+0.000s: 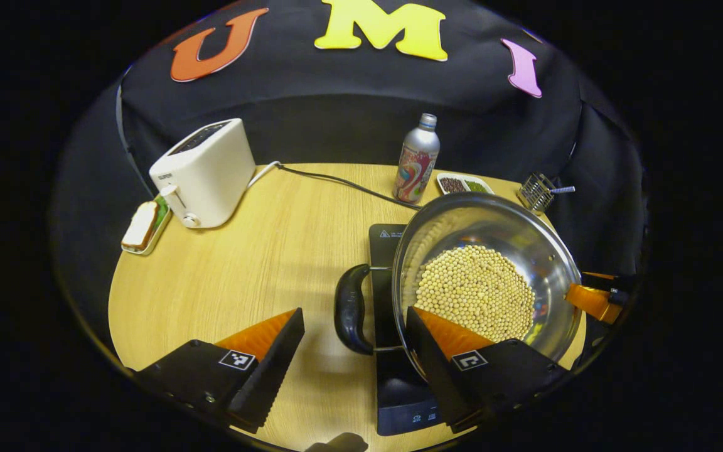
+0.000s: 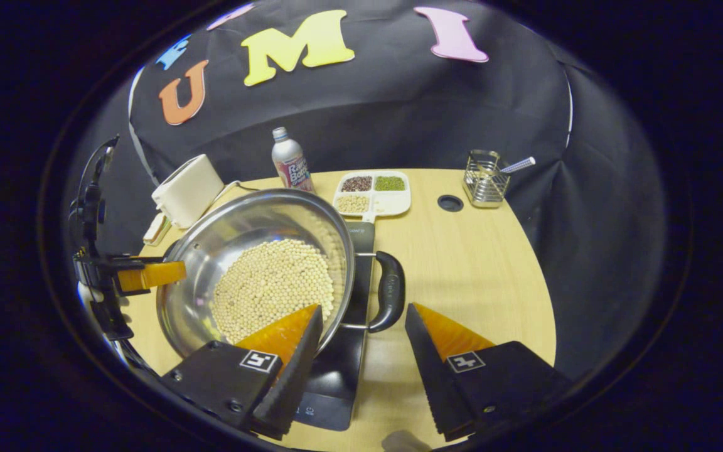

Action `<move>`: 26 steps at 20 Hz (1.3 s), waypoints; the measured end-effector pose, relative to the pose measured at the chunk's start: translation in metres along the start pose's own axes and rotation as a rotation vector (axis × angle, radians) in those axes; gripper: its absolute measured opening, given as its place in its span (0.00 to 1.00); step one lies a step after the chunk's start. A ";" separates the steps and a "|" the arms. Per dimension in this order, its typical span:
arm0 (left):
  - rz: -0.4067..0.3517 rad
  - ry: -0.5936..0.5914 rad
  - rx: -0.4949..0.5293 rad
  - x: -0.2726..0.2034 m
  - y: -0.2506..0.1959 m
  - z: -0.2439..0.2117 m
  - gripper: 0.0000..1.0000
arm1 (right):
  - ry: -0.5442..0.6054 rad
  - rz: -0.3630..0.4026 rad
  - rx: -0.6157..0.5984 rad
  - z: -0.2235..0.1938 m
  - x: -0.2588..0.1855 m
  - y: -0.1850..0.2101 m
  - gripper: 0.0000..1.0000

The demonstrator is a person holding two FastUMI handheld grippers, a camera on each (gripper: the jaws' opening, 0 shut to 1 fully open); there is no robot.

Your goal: First push the handle of the pot to place it horizontally, then grasp the pot with both hands and set it on the induction cooktop.

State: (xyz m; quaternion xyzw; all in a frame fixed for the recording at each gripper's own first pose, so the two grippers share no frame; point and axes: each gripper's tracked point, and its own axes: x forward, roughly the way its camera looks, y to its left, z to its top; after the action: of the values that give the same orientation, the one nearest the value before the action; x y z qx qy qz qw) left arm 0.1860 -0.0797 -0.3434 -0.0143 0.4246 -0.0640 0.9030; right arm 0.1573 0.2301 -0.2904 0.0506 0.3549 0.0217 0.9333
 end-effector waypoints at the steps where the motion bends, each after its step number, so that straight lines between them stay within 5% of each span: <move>1: 0.006 -0.024 -0.011 -0.008 0.000 0.000 0.99 | -0.014 -0.001 0.001 -0.001 -0.004 0.002 0.83; 13: 0.040 -0.224 0.086 -0.093 -0.004 0.013 0.97 | -0.150 -0.046 -0.039 0.011 -0.068 0.018 0.83; 26: 0.013 -0.525 0.126 -0.259 0.008 0.071 0.98 | -0.484 -0.083 -0.156 0.069 -0.231 0.091 0.87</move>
State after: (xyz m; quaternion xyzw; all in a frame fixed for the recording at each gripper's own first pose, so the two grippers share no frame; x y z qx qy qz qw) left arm 0.0782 -0.0403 -0.1009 0.0283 0.1710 -0.0784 0.9817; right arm 0.0303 0.2975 -0.0766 -0.0324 0.1201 -0.0021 0.9922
